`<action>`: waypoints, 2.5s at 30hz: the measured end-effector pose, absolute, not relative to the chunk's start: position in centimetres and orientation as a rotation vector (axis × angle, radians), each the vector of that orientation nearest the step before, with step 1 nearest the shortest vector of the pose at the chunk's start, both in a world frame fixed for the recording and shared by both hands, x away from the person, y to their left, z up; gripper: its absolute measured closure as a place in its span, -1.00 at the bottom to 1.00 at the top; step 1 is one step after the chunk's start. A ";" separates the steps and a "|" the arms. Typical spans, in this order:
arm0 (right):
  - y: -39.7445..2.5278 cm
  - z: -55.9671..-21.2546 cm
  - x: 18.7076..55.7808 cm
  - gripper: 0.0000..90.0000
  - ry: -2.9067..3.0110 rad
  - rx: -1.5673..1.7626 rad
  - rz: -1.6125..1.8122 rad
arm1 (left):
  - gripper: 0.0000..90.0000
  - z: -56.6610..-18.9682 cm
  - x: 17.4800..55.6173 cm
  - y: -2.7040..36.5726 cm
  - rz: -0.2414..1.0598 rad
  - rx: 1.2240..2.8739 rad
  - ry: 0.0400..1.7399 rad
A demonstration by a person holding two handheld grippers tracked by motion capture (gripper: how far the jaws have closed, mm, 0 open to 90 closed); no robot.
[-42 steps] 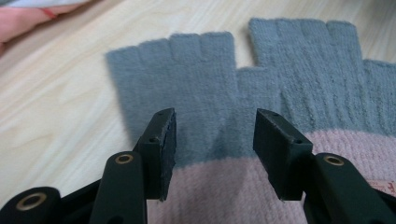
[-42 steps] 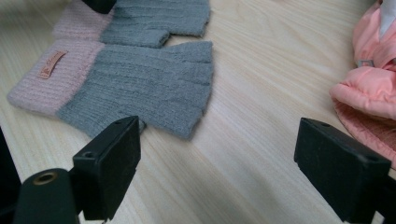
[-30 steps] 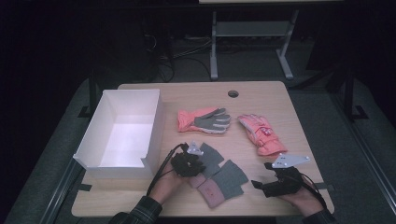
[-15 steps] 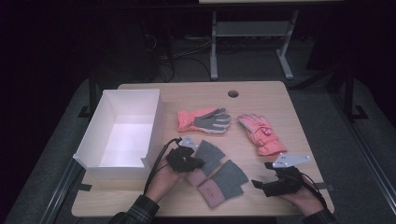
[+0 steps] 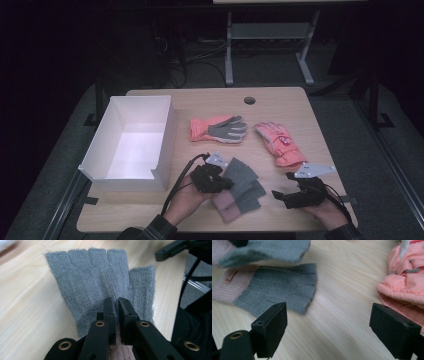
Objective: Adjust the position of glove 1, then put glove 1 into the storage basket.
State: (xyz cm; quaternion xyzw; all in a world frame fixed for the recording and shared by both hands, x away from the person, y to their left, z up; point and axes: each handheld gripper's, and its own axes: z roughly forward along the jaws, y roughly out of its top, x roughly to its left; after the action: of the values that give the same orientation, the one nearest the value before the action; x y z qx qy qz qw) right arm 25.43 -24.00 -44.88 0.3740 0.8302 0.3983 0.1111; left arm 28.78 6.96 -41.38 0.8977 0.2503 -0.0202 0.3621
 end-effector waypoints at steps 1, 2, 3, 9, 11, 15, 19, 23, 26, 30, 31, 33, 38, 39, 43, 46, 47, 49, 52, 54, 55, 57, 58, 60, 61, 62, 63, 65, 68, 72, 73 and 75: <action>-24.0 -44.9 25.4 -0.68 2.437 1.099 1.168 | 0.89 -41.4 28.7 6.7 -0.054 2.314 0.639; -24.1 -44.9 25.4 -0.68 2.435 1.107 1.170 | 0.89 -41.5 28.6 6.4 -0.053 2.322 0.635; -24.2 -44.9 25.5 -0.68 2.430 1.102 1.172 | 0.89 -41.6 28.5 6.2 -0.054 2.328 0.629; -24.4 -44.8 25.5 -0.68 2.411 1.108 1.175 | 0.89 -42.2 27.8 5.1 -0.045 2.393 0.590; -24.4 -44.7 25.5 -0.68 2.413 1.105 1.170 | 0.89 -42.4 27.6 4.8 -0.048 2.392 0.587; -24.4 -44.8 25.5 -0.68 2.412 1.107 1.173 | 0.88 -42.9 27.5 4.5 -0.049 2.414 0.583; -24.4 -44.8 25.5 -0.68 2.408 1.112 1.175 | 0.83 -43.7 27.5 4.2 -0.060 2.429 0.581; -24.4 -44.7 25.5 -0.68 2.406 1.112 1.172 | 0.54 -43.7 27.4 4.3 -0.062 2.414 0.567; -24.4 -44.7 25.5 -0.68 2.403 1.110 1.171 | 0.01 -43.3 27.4 4.5 -0.032 2.394 0.555; -24.5 -44.7 25.5 -0.68 2.404 1.116 1.170 | -0.54 -43.5 27.6 4.3 0.043 2.406 0.592; -24.5 -44.7 25.5 -0.68 2.405 1.115 1.171 | -0.61 -43.7 27.7 4.2 0.048 2.417 0.591; -24.5 -44.7 25.5 -0.68 2.405 1.108 1.171 | -0.67 -44.3 27.8 4.0 0.048 2.417 0.611; -24.4 -44.7 25.5 -0.68 2.404 1.114 1.171 | -0.69 -45.2 28.0 3.5 0.046 2.455 0.603; -24.4 -44.7 25.5 -0.68 2.405 1.117 1.171 | -0.69 -45.3 27.9 3.5 0.047 2.455 0.604; -24.4 -44.7 25.5 -0.68 2.401 1.112 1.177 | -0.67 -45.7 27.9 3.5 0.024 2.447 0.618; -24.4 -44.7 25.5 -0.68 2.404 1.109 1.173 | -0.57 -45.7 27.8 3.5 0.023 2.459 0.610; -24.4 -44.7 25.5 -0.68 2.406 1.110 1.173 | -0.53 -45.7 27.7 3.4 0.026 2.448 0.618; -24.4 -44.7 25.5 -0.68 2.406 1.111 1.172 | -0.42 -45.6 27.7 3.4 0.015 2.455 0.602; -24.4 -44.7 25.5 -0.68 2.402 1.107 1.172 | -0.04 -45.4 27.7 3.5 -0.036 2.458 0.579; -24.4 -44.7 25.5 -0.68 2.404 1.105 1.173 | 0.16 -45.3 27.8 3.5 -0.089 2.438 0.595; -24.4 -44.8 25.6 -0.68 2.405 1.105 1.170 | 0.23 -45.4 27.9 3.5 -0.108 2.435 0.600; -24.4 -44.9 25.6 -0.68 2.403 1.110 1.168 | 0.31 -45.4 28.1 3.6 -0.131 2.429 0.607; -24.4 -44.9 25.6 -0.68 2.404 1.114 1.166 | 0.34 -45.4 28.2 3.6 -0.151 2.422 0.617; -24.4 -44.9 25.6 -0.68 2.402 1.112 1.166 | 0.40 -45.4 28.4 3.7 -0.172 2.414 0.622; -24.4 -44.9 25.6 -0.68 2.402 1.113 1.167 | 0.42 -45.3 28.5 3.7 -0.180 2.413 0.617; -24.4 -44.9 25.6 -0.68 2.402 1.113 1.168 | 0.43 -45.3 28.6 3.8 -0.194 2.403 0.627; -24.5 -44.9 25.7 -0.68 2.401 1.116 1.167 | 0.44 -45.2 28.7 3.9 -0.200 2.396 0.630; -24.5 -44.9 25.6 -0.68 2.399 1.117 1.168 | 0.45 -45.0 28.9 4.1 -0.219 2.387 0.631; -24.4 -44.9 25.6 -0.68 2.402 1.117 1.173 | 0.46 -44.4 29.1 4.5 -0.221 2.381 0.627; -24.5 -44.9 25.6 -0.68 2.402 1.113 1.179 | 0.46 -43.4 29.4 5.2 -0.224 2.363 0.624; -24.5 -44.9 25.6 -0.68 2.402 1.112 1.182 | 0.46 -43.1 29.5 5.4 -0.228 2.361 0.621; -24.5 -45.0 25.7 -0.68 2.403 1.115 1.181 | 0.46 -42.6 29.6 5.9 -0.227 2.358 0.619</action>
State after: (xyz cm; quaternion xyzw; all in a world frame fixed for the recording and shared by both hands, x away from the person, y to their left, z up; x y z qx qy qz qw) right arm 25.67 -24.50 -44.97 0.3818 0.8224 0.4042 0.1203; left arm 29.62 5.87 -42.60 0.9059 0.2379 -0.0872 0.3394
